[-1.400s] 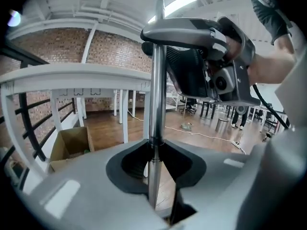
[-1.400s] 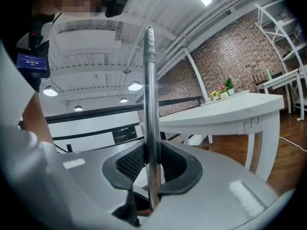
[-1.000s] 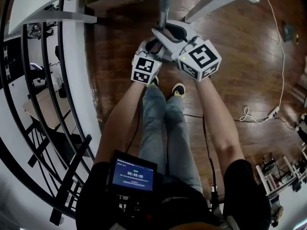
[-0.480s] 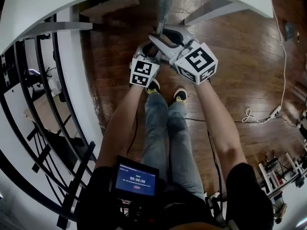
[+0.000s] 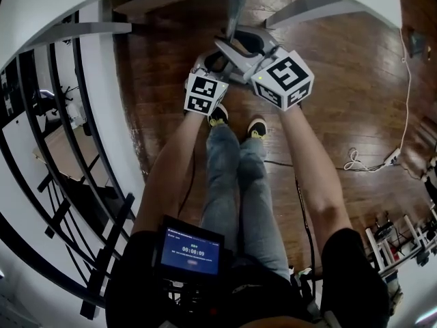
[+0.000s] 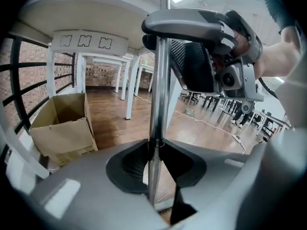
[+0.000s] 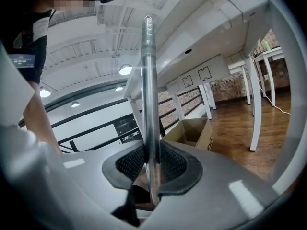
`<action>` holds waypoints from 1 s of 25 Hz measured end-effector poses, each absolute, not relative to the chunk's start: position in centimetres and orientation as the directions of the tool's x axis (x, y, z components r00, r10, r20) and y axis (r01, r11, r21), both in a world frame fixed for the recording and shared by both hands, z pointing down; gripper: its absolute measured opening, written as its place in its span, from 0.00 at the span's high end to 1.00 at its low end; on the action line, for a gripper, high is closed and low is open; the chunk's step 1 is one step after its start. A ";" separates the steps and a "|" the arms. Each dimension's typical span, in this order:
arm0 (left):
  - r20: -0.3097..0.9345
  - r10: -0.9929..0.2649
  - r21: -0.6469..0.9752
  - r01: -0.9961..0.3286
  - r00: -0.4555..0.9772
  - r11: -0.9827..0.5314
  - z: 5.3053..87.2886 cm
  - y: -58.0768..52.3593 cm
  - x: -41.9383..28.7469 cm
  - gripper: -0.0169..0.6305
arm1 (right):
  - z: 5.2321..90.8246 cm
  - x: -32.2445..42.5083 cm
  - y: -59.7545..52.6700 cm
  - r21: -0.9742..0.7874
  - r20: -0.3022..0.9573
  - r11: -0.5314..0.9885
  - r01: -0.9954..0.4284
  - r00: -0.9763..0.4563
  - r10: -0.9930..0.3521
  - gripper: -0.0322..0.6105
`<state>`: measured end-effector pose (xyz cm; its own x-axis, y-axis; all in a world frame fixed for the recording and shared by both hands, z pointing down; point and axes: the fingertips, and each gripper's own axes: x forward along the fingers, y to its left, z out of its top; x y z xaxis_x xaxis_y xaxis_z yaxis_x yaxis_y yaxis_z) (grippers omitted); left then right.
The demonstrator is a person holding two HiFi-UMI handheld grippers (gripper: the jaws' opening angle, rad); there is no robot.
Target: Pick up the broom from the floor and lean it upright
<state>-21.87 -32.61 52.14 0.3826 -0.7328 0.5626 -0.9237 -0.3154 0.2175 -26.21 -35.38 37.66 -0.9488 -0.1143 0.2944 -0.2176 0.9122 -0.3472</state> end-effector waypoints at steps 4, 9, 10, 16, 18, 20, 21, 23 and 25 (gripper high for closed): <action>0.558 -0.739 0.189 -0.925 0.377 -0.329 51.7 -33.1 -22.4 0.81 | 37.8 -26.4 -35.7 -0.350 0.297 0.908 -0.231 -0.946 -0.127 0.81; 0.531 -0.753 0.184 -0.921 0.388 -0.344 50.3 -33.9 -22.4 0.81 | 38.0 -26.2 -36.5 -0.328 0.331 0.908 -0.262 -0.932 -0.149 0.81; 0.528 -0.755 0.184 -0.920 0.390 -0.347 50.0 -34.1 -22.3 0.81 | 38.0 -26.1 -36.6 -0.327 0.335 0.907 -0.267 -0.930 -0.153 0.81; 0.504 -0.763 0.174 -0.913 0.405 -0.370 49.0 -35.0 -22.5 0.82 | 38.2 -26.1 -37.6 -0.336 0.337 0.892 -0.302 -0.923 -0.186 0.80; 0.498 -0.765 0.174 -0.912 0.407 -0.372 48.9 -35.0 -22.6 0.82 | 38.3 -26.1 -37.8 -0.343 0.335 0.887 -0.309 -0.922 -0.191 0.79; 0.497 -0.765 0.172 -0.911 0.409 -0.375 48.9 -35.0 -22.7 0.82 | 38.4 -26.2 -37.8 -0.338 0.336 0.889 -0.310 -0.922 -0.193 0.79; 0.496 -0.766 0.172 -0.911 0.409 -0.375 48.8 -35.0 -22.8 0.82 | 38.3 -26.2 -37.8 -0.332 0.338 0.891 -0.310 -0.921 -0.195 0.79; 0.492 -0.768 0.173 -0.911 0.410 -0.375 48.6 -34.9 -22.8 0.81 | 38.2 -26.2 -37.8 -0.328 0.338 0.892 -0.311 -0.920 -0.196 0.75; 0.488 -0.771 0.175 -0.911 0.410 -0.374 48.3 -34.9 -22.9 0.79 | 37.9 -26.2 -37.7 -0.332 0.334 0.891 -0.310 -0.922 -0.197 0.72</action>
<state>-22.94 -34.86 48.28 0.4099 -0.7709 0.4876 -0.9109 -0.3738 0.1747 -26.15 -37.75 37.91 -0.9219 -0.1966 0.3339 -0.3101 0.8910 -0.3316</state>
